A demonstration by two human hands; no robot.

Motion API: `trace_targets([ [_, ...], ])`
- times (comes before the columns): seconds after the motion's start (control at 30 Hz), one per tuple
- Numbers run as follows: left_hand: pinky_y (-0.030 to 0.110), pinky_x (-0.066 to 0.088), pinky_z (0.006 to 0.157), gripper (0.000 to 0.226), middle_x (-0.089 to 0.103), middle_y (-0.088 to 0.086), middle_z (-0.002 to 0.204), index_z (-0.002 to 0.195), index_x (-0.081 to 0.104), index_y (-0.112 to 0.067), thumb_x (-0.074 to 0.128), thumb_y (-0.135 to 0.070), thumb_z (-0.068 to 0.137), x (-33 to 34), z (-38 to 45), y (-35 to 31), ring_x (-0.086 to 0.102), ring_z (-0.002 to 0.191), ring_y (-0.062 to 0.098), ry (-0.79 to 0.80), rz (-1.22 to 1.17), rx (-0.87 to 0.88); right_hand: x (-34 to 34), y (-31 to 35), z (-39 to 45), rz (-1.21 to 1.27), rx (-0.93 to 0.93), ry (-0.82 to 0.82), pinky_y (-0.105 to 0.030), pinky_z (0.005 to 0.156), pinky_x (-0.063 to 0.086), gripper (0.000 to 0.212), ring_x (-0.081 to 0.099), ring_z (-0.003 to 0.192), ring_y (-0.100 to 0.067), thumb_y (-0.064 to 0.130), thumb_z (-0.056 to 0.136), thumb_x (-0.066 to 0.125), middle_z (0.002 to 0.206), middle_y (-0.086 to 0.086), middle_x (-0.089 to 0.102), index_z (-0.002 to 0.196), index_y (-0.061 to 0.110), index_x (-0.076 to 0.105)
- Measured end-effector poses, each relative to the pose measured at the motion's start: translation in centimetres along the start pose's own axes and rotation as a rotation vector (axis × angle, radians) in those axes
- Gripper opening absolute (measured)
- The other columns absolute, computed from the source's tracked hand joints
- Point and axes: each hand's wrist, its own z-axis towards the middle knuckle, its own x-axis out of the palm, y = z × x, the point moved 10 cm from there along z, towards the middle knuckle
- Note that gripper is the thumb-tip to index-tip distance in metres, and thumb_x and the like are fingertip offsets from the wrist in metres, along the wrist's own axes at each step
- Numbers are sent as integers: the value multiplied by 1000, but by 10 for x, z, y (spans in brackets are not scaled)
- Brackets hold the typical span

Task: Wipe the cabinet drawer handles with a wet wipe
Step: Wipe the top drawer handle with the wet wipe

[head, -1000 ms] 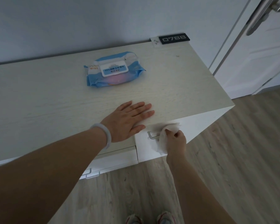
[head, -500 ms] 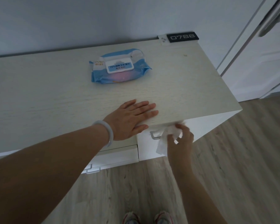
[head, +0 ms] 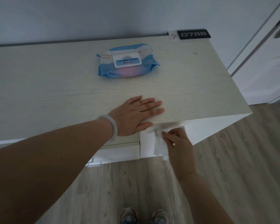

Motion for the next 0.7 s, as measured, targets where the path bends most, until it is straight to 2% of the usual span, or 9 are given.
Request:
trace_targets([
  [0.1, 43, 14, 121, 57, 13, -6, 163, 155, 14, -30, 19, -50, 102, 0, 0, 0, 13, 150, 14, 7, 1, -3, 14, 15, -5, 21, -48, 44, -14, 80, 47, 18, 59, 84, -9, 6, 89, 63, 98, 6, 60, 107, 8, 67],
  [0.2, 42, 12, 122, 57, 10, -7, 163, 155, 11, -31, 18, -49, 102, 1, 0, 0, 10, 150, 14, 13, 13, -3, 14, 6, -10, 87, 11, 81, -10, 72, 46, 27, 56, 82, -1, 14, 86, 69, 102, 15, 54, 113, 17, 64],
  [0.27, 41, 11, 122, 57, 10, -7, 163, 155, 10, -31, 17, -49, 102, 0, 0, 0, 9, 150, 14, 19, 13, -6, 19, 5, -12, 62, 24, 107, -12, 69, 46, 31, 56, 81, -3, 21, 83, 74, 104, 15, 53, 112, 19, 65],
  [0.33, 41, 11, 122, 57, 10, -7, 163, 155, 10, -32, 17, -49, 102, 0, -1, 0, 9, 150, 14, 21, 12, -9, 24, 9, -9, 39, 53, 72, -18, 66, 47, 28, 57, 77, -7, 24, 81, 76, 101, 9, 55, 105, 16, 64],
  [0.43, 42, 13, 122, 57, 11, -7, 163, 155, 12, -31, 17, -49, 102, 0, -1, -1, 11, 150, 13, 27, 13, -14, 25, 17, -1, -69, 57, -13, -27, 57, 47, 19, 56, 66, -19, 18, 80, 76, 89, 1, 57, 84, 10, 59],
  [0.53, 42, 13, 122, 57, 13, -7, 163, 155, 14, -31, 17, -49, 101, -2, -1, -1, 13, 150, 13, 22, 8, -15, 20, 12, 4, -44, 62, -33, -23, 54, 42, 19, 48, 58, -14, 11, 79, 76, 76, 4, 56, 71, 9, 59],
  [0.6, 41, 12, 122, 57, 13, -7, 163, 155, 14, -31, 17, -50, 101, -3, -2, -1, 13, 150, 13, 15, 2, -14, 13, 10, 0, 0, 45, -10, -21, 58, 47, 16, 51, 59, -10, 7, 80, 74, 73, 4, 59, 70, 9, 63],
  [0.7, 41, 11, 122, 56, 12, -7, 163, 155, 13, -32, 18, -49, 102, -3, -2, -1, 12, 150, 13, 5, -2, -13, -6, 1, 0, 10, 46, -19, -10, 64, 44, 12, 55, 63, -8, 3, 81, 71, 74, 3, 61, 71, 7, 66],
])
